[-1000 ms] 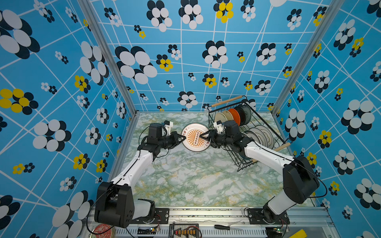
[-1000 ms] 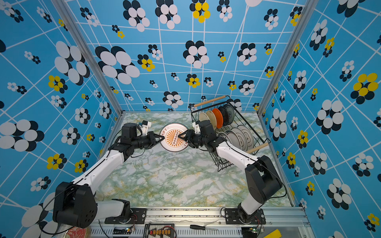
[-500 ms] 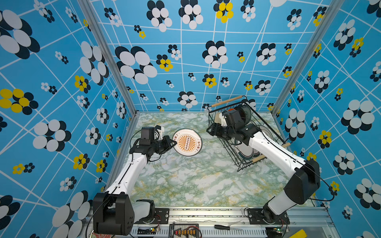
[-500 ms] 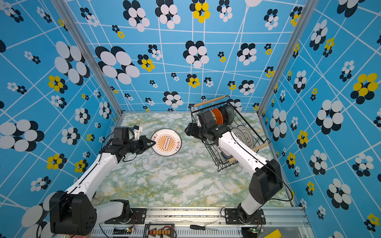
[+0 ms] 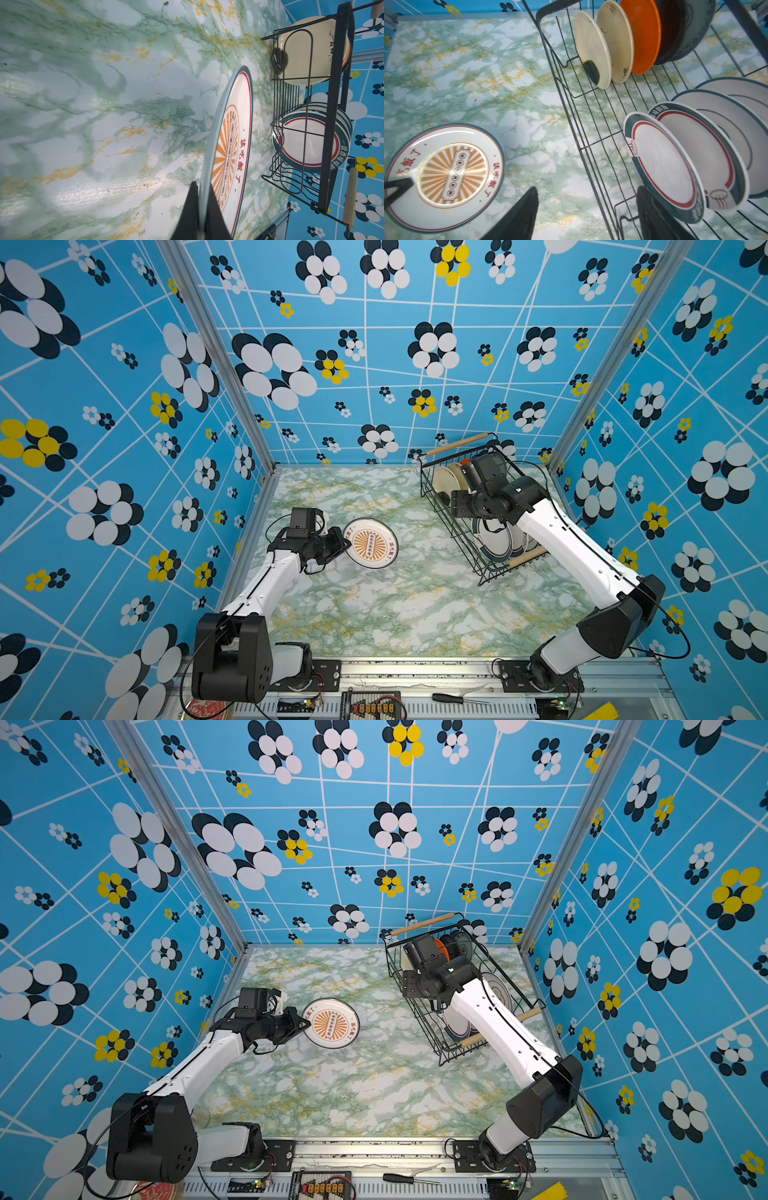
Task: Unload the plates from the dish rack
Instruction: Place a plate at the center of the table.
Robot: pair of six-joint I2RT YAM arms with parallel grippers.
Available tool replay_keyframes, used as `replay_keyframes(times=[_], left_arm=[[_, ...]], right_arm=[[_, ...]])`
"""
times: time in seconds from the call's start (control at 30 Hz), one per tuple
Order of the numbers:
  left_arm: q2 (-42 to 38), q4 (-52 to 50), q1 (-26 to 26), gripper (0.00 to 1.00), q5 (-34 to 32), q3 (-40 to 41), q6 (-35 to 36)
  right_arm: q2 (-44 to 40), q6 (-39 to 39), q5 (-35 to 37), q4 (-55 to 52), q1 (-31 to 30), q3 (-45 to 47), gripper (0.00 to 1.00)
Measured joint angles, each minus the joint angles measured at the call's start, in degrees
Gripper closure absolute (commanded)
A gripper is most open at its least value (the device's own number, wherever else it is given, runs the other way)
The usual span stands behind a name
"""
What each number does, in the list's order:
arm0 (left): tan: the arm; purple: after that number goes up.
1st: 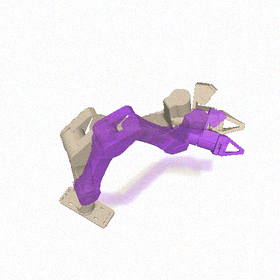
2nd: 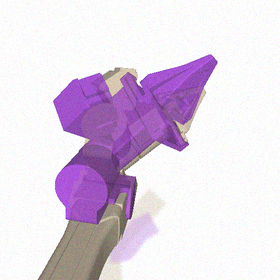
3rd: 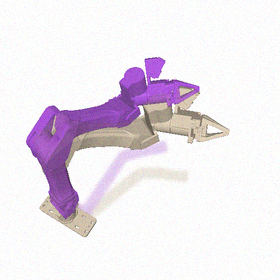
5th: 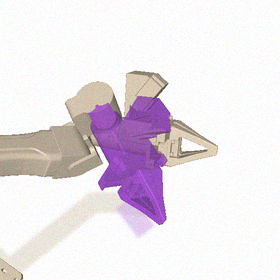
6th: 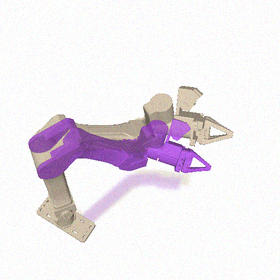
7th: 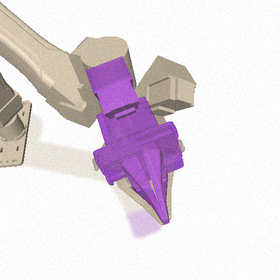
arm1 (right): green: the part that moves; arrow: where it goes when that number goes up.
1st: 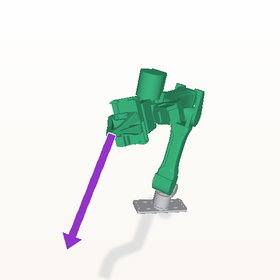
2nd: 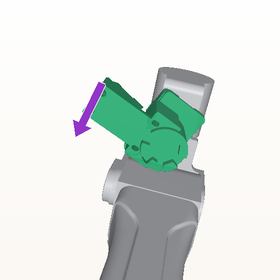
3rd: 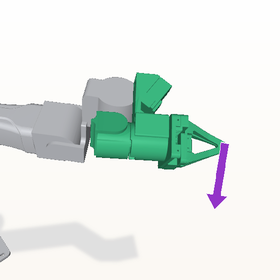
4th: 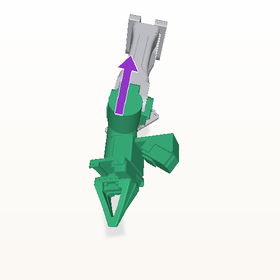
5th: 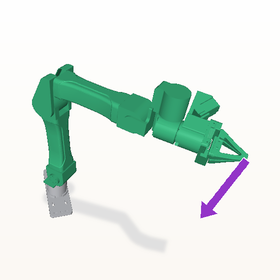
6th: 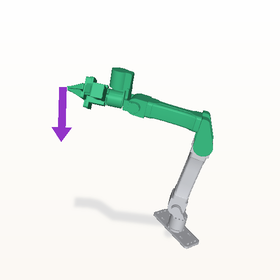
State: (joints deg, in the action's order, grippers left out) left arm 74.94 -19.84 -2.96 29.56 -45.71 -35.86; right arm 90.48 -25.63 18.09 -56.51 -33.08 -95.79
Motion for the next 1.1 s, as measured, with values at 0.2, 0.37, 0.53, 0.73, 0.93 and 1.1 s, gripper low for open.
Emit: replay_keyframes(times=[0.2,0.37,0.53,0.73,0.93,1.1], left_arm=[[3.2,1.7,0.0,1.00,-1.9,1.1,0.6],[3.6,3.8,0.0,1.00,-2.4,2.4,0.7],[3.7,4.7,0.3,1.00,-3.5,3.6,1.5],[4.7,5.8,0.7,1.00,-3.6,4.5,1.9],[5.3,6.6,1.2,1.00,-3.5,4.5,2.5],[5.3,7.6,2.7,1.00,-3.0,5.4,2.9]], right_arm=[[0.0,1.7,2.7,-2.2,1.4,0.0,0.22],[0.1,3.5,2.6,-3.0,3.0,0.0,0.22],[0.9,5.0,1.7,-3.0,4.8,0.0,0.22],[1.5,6.9,-0.5,-3.0,6.3,0.4,0.22],[2.4,8.2,-2.6,-3.0,7.0,0.5,0.22],[3.3,9.5,-3.4,-3.1,7.1,0.5,0.23]])
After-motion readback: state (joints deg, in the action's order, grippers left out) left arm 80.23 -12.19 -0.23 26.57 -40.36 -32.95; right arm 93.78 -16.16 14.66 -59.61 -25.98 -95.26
